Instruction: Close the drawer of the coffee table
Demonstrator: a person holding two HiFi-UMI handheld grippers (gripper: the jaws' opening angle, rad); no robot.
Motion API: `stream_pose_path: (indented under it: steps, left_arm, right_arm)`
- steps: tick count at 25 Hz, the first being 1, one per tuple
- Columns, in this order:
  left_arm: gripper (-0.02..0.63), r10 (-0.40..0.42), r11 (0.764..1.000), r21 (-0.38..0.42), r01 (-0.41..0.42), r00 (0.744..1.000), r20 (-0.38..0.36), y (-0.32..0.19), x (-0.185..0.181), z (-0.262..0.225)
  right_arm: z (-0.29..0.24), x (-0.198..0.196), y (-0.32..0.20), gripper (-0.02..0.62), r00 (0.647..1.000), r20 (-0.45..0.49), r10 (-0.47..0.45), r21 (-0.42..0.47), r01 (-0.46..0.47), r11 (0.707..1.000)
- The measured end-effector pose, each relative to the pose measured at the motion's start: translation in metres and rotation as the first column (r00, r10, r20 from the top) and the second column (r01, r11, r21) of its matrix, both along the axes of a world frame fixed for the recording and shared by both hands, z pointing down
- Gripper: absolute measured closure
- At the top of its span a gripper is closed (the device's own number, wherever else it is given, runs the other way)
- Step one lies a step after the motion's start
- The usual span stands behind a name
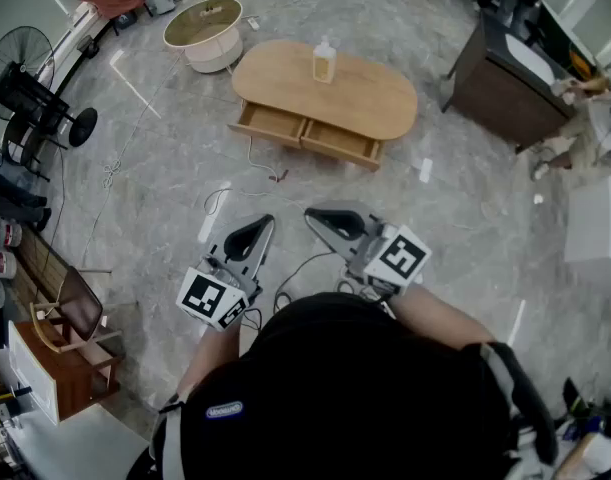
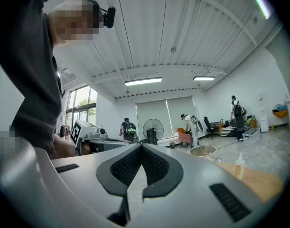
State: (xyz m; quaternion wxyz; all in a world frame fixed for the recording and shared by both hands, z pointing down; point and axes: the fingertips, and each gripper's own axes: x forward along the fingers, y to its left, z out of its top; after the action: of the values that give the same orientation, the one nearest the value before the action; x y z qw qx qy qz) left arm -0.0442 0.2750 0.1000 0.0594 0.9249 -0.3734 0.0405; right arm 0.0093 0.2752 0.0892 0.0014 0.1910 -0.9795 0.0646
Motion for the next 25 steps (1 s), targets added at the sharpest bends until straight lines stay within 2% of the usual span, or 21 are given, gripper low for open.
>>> stream_pose_path:
  steps: [9, 18, 25]
  left_arm:
    - [0.598, -0.003, 1.0, 0.008, 0.003, 1.0, -0.005, -0.0013, 0.0016, -0.0008]
    - [0.598, 0.016, 0.999, 0.042, -0.015, 1.0, -0.023, 0.0068, -0.0007, -0.0063]
    - [0.598, -0.001, 0.999, 0.037, 0.002, 1.0, -0.009, 0.0052, -0.0026, -0.0049]
  right_arm:
    - [-0.001, 0.0009, 0.0044, 0.586, 1.0, 0.004, -0.001, 0.027, 0.001, 1.0]
    - [-0.0031, 0.0006, 0.002, 0.585, 0.999, 0.021, 0.038, 0.036, -0.038, 0.999]
    - [0.003, 0.0023, -0.0013, 0.584, 0.999, 0.019, 0.042, 0.004, -0.043, 0.999]
